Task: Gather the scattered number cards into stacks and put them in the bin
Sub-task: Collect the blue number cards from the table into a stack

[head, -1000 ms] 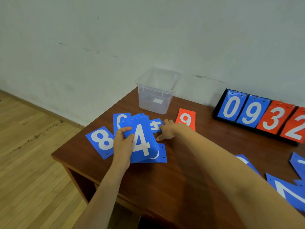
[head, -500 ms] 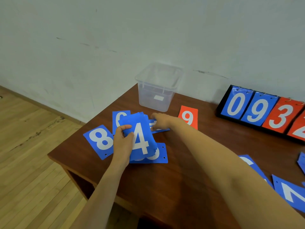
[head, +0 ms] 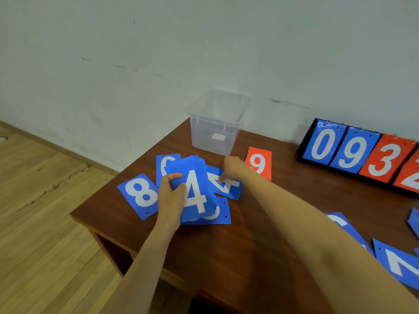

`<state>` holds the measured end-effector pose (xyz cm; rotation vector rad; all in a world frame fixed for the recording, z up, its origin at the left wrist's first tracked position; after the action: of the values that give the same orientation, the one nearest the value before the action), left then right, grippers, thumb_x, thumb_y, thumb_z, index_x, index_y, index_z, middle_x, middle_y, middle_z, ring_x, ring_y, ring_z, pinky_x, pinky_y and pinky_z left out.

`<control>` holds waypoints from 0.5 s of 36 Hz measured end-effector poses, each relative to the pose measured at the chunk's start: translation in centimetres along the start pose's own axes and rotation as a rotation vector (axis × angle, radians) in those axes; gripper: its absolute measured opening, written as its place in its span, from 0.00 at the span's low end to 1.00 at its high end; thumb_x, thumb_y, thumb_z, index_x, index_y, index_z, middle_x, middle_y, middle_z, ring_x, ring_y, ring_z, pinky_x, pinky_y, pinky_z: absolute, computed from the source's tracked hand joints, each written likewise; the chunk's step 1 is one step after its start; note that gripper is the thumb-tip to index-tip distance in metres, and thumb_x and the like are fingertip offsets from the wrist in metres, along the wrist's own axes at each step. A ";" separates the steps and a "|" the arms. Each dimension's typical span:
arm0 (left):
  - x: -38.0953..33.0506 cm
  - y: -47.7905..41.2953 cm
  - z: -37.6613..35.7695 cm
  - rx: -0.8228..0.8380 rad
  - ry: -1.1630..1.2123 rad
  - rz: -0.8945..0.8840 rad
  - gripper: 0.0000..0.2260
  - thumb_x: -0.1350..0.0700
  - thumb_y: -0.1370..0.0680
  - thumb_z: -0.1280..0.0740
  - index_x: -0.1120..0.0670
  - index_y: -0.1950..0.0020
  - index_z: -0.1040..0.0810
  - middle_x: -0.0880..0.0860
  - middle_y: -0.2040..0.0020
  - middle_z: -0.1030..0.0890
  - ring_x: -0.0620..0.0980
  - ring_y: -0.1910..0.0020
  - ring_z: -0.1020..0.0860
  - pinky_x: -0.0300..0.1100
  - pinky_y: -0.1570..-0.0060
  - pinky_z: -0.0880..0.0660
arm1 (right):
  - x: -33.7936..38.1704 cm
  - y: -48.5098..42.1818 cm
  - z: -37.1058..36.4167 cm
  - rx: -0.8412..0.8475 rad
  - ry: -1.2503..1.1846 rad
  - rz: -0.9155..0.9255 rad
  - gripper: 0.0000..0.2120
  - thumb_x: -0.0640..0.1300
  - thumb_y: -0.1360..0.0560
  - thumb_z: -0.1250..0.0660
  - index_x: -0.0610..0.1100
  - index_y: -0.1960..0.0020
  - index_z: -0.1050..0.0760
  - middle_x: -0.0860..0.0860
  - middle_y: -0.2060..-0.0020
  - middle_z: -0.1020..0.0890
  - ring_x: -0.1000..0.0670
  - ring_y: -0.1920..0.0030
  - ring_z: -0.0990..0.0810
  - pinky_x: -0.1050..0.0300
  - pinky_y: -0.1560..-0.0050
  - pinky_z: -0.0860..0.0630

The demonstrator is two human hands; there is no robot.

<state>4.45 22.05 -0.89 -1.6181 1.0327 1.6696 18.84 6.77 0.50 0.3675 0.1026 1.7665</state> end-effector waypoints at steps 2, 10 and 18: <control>-0.3 0.5 0.0 0.004 -0.001 -0.011 0.09 0.60 0.21 0.37 0.50 0.43 0.28 0.44 0.52 0.27 0.44 0.57 0.23 0.36 0.68 0.25 | -0.5 0.9 0.8 -0.174 -0.065 0.016 0.06 0.40 0.26 0.33 0.41 0.56 0.31 0.43 0.54 0.23 0.43 0.54 0.22 0.54 0.61 0.29; -1.7 3.1 -0.8 0.070 -0.003 -0.135 0.08 0.64 0.21 0.38 0.53 0.45 0.27 0.48 0.58 0.25 0.45 0.63 0.22 0.40 0.67 0.26 | -3.2 8.2 3.3 -0.655 -0.591 0.103 0.03 0.34 0.26 0.38 0.40 0.55 0.27 0.46 0.58 0.21 0.46 0.57 0.23 0.48 0.56 0.25; -1.5 5.3 -2.7 0.162 -0.058 -0.049 0.09 0.62 0.20 0.40 0.50 0.45 0.27 0.54 0.55 0.22 0.57 0.57 0.22 0.52 0.57 0.23 | -5.1 17.4 4.0 -0.807 -0.961 0.220 0.07 0.37 0.25 0.33 0.48 0.55 0.28 0.52 0.56 0.22 0.55 0.59 0.24 0.67 0.60 0.27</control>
<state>1.55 17.10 1.41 -1.4709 1.0619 1.5495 4.69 -2.63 7.92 0.5916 -1.3250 1.5139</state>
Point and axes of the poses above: each hand's wrist, its own y-axis away from the middle knuckle, its own z-axis out of the back of the hand, x = y × z, the point moved 4 cm from there along -y, towards the middle knuckle
